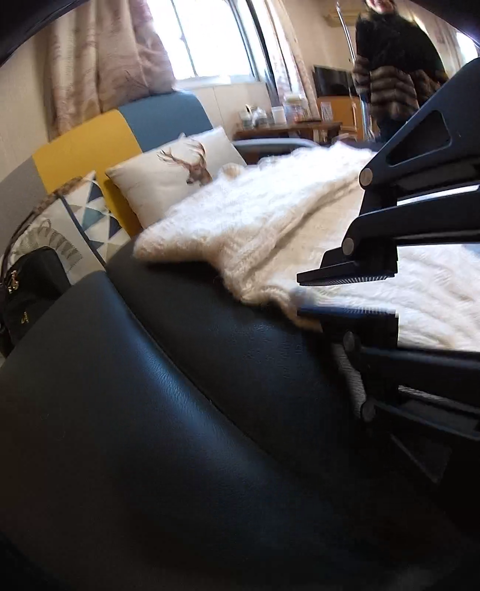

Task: Fold clothes

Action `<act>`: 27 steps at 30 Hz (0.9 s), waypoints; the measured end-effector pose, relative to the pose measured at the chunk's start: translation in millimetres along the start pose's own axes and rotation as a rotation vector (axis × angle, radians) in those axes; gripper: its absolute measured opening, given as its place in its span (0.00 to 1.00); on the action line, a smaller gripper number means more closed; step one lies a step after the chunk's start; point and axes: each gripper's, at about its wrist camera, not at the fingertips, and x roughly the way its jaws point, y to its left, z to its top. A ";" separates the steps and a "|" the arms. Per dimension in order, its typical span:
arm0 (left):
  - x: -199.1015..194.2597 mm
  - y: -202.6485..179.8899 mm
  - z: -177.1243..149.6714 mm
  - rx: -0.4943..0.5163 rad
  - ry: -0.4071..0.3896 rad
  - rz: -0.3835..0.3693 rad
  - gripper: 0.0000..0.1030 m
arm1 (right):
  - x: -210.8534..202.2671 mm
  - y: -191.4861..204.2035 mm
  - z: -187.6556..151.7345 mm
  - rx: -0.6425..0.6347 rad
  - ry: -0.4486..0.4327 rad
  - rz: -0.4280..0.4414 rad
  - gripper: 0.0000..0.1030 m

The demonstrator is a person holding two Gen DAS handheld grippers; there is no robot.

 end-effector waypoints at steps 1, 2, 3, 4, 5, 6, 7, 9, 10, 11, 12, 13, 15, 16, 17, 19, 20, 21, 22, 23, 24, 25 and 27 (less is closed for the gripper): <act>-6.0 -2.9 -3.2 0.016 -0.003 -0.009 0.14 | -13.9 -5.6 -1.4 0.003 -0.036 -0.019 0.19; -12.1 -5.9 -6.4 0.032 -0.005 -0.018 0.17 | -29.7 -14.1 -4.0 0.026 -0.072 -0.031 0.21; -18.1 -8.8 -9.6 0.049 -0.008 -0.027 0.19 | -47.0 -24.3 -8.3 0.058 -0.111 -0.039 0.21; -22.5 -14.2 -21.2 0.081 0.002 -0.037 0.23 | -64.4 -34.0 -14.8 0.085 -0.154 -0.056 0.21; -26.6 -15.0 -31.5 0.108 0.014 -0.035 0.25 | -79.5 -43.6 -22.3 0.106 -0.186 -0.086 0.21; -24.5 -13.2 -39.4 0.129 0.020 -0.019 0.25 | -92.0 -55.8 -29.2 0.140 -0.197 -0.136 0.21; -20.7 -11.0 -47.1 0.148 0.025 0.000 0.25 | -103.8 -67.8 -36.7 0.173 -0.206 -0.187 0.22; -13.1 -6.7 -62.3 0.187 0.034 0.038 0.22 | -116.4 -87.2 -56.9 0.227 -0.203 -0.271 0.22; -9.3 -4.5 -69.9 0.206 0.039 0.057 0.20 | -121.4 -96.2 -66.6 0.248 -0.201 -0.298 0.18; -8.7 -4.5 -71.2 0.220 0.039 0.064 0.19 | -127.5 -106.3 -75.5 0.262 -0.209 -0.290 0.09; -9.6 -4.1 -70.3 0.217 0.039 0.065 0.19 | -133.1 -115.7 -84.2 0.277 -0.218 -0.280 0.07; -10.9 -4.3 -67.9 0.200 0.043 0.063 0.19 | -136.5 -121.8 -90.7 0.294 -0.231 -0.259 0.04; -18.1 -6.5 -67.3 0.182 0.045 0.066 0.19 | -143.7 -128.1 -96.5 0.319 -0.252 -0.215 0.06; -25.4 -10.5 -69.9 0.194 0.029 0.076 0.19 | -147.3 -126.3 -98.7 0.322 -0.265 -0.211 0.09; -32.2 -14.9 -75.5 0.215 0.018 0.065 0.21 | -151.5 -121.9 -100.0 0.316 -0.283 -0.220 0.15; -44.5 -22.2 -91.3 0.272 0.008 0.037 0.26 | -166.5 -116.7 -102.6 0.298 -0.326 -0.224 0.18; -42.8 -20.3 -98.8 0.282 0.024 0.047 0.28 | -172.0 -114.9 -102.0 0.292 -0.332 -0.214 0.18; -39.2 -17.3 -105.6 0.285 0.045 0.061 0.28 | -175.5 -115.7 -105.6 0.286 -0.324 -0.221 0.18; -35.5 -14.2 -112.4 0.288 0.065 0.075 0.28 | -174.0 -118.5 -109.5 0.286 -0.294 -0.271 0.18; -31.9 -11.2 -119.3 0.291 0.085 0.089 0.27 | -172.6 -121.2 -113.4 0.285 -0.265 -0.321 0.18; -29.7 -6.2 -122.2 0.290 0.077 0.097 0.24 | -171.1 -124.0 -117.2 0.281 -0.240 -0.362 0.18; -31.7 -2.9 -123.4 0.283 0.061 0.083 0.23 | -169.8 -126.7 -120.2 0.270 -0.239 -0.364 0.17; -37.3 -1.2 -122.3 0.262 0.063 0.070 0.24 | -174.2 -130.3 -123.4 0.283 -0.252 -0.350 0.17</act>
